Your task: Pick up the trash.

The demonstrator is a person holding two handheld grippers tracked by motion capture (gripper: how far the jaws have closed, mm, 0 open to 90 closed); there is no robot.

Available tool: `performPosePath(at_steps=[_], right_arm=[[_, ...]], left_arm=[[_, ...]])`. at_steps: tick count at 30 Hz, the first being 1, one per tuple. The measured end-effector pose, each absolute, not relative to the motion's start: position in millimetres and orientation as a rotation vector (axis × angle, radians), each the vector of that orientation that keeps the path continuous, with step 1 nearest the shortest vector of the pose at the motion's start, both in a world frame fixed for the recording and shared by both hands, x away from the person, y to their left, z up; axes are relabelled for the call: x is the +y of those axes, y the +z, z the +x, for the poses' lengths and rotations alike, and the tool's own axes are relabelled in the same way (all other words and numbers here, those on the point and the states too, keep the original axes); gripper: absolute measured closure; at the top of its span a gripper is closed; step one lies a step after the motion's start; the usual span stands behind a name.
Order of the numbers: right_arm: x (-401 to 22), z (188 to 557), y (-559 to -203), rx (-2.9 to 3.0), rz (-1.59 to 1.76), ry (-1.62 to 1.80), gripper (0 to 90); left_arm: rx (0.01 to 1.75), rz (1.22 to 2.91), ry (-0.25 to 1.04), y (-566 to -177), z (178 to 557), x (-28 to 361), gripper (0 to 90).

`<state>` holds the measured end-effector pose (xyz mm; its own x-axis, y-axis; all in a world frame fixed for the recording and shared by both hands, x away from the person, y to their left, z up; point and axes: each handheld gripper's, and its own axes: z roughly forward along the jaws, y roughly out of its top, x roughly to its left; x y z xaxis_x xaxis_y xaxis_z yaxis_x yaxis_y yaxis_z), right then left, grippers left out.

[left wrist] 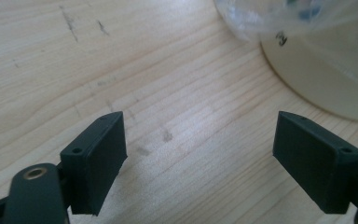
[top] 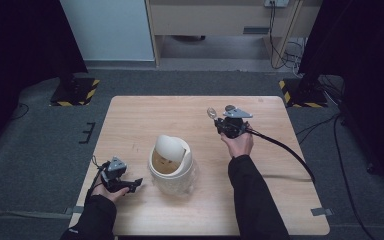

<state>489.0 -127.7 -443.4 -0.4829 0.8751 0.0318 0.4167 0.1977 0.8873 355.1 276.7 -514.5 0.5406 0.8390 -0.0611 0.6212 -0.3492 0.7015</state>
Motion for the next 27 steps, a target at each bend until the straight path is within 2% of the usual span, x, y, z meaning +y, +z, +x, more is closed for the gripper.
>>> performPosePath(at_steps=[12, 15, 27], right_arm=[[-175, 425, -382, 1.875, 1.065, 1.542, 80.0], [-185, 405, -374, 1.861, 1.032, 1.589, 80.0], [-195, 363, -368, 1.850, 0.925, 1.696, 80.0]], left_arm=[[1.147, 1.867, 0.482, -479, 344, 279, 21.6], [1.124, 1.807, 0.511, -468, 340, 277, 22.6], [1.000, 1.588, 0.573, -421, 324, 270, 25.8]])
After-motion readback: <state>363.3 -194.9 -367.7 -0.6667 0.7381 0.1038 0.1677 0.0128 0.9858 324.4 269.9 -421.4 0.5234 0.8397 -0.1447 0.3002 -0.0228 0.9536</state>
